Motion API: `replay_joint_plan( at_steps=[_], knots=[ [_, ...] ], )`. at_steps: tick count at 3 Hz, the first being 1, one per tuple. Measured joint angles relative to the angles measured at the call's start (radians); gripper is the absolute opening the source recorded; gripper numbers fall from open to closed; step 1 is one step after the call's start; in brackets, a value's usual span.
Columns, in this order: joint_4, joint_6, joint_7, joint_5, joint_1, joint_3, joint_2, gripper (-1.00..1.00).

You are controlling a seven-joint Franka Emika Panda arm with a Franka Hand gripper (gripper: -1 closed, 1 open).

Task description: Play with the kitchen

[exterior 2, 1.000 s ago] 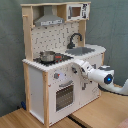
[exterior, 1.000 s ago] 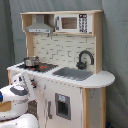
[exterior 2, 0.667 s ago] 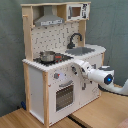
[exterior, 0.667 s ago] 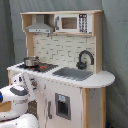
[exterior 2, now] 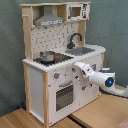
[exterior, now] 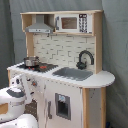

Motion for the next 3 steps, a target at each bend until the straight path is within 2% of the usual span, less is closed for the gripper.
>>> replay_joint_plan(
  at_steps=[2,3],
  knots=[
    [0.047,-0.152,-0.008,0.004,0.098,-0.099,0.0,1.0],
    [0.103,-0.23,-0.034,0.004,0.11,-0.134,0.0,1.0]
  ],
)
